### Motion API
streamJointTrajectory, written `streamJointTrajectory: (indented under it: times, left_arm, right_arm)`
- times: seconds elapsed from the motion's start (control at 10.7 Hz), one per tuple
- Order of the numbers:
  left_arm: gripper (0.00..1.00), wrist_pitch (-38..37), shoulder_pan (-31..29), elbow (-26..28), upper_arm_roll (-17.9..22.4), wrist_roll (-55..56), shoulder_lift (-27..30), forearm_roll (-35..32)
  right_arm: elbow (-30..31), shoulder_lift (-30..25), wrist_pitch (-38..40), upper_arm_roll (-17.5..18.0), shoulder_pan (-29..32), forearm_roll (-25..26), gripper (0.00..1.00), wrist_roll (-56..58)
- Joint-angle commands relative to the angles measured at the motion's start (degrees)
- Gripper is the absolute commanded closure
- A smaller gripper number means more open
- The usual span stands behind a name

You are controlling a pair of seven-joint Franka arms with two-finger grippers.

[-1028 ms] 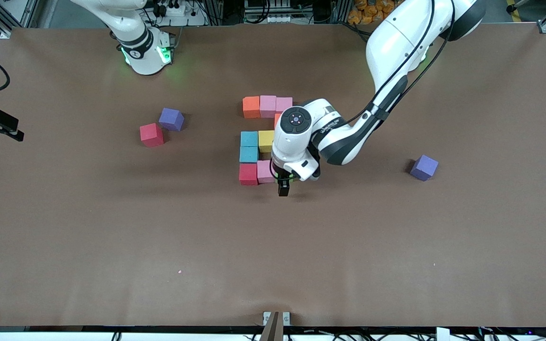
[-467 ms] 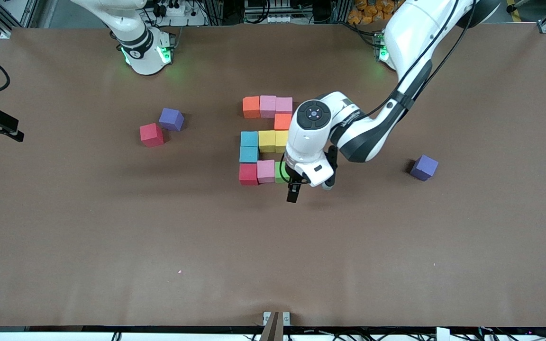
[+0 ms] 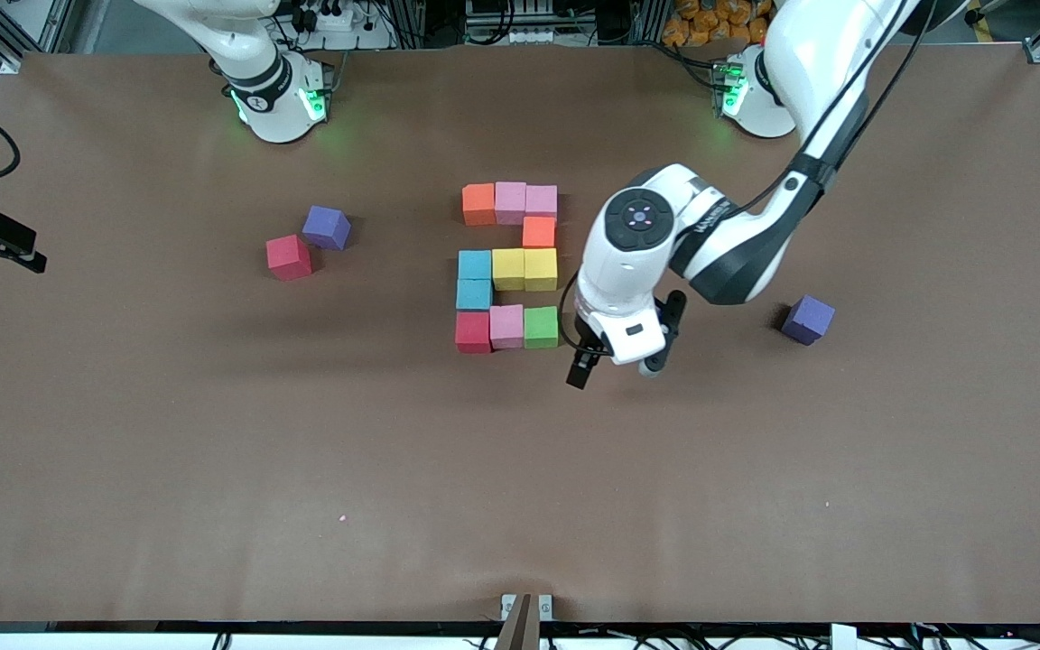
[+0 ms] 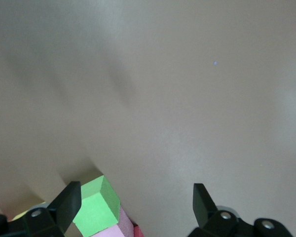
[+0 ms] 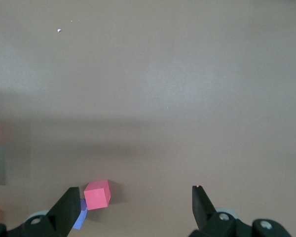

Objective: Form number 2 with 11 blocks

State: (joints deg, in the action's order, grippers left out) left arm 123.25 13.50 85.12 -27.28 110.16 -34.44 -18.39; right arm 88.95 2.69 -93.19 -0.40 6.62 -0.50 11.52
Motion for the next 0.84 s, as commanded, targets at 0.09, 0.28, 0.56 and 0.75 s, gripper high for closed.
streamJointTrajectory:
  times: [0.09,0.28,0.56,0.75]
  left_arm:
    - [0.0,-3.7,-2.2,1.0,-0.3,-9.2,3.6,2.8]
    - [0.0,-6.5,-3.0,1.0,-0.3,-14.3,4.9,2.8]
    - [0.0,-9.1,-5.1,1.0,-0.2,-21.7,7.4,6.0]
    - [0.0,-13.2,-5.2,1.0,0.3,-29.4,9.5,6.0]
  right_arm:
    - [-1.5,0.7,0.4,0.1,0.4,-0.7,0.0,-0.7]
    - [-1.5,0.8,0.4,0.1,0.4,-0.6,0.0,-0.7]
    - [-1.5,0.8,0.0,0.1,0.4,-0.7,0.0,-0.8]
    - [-1.5,1.1,0.0,0.1,0.4,-0.7,0.0,-0.7]
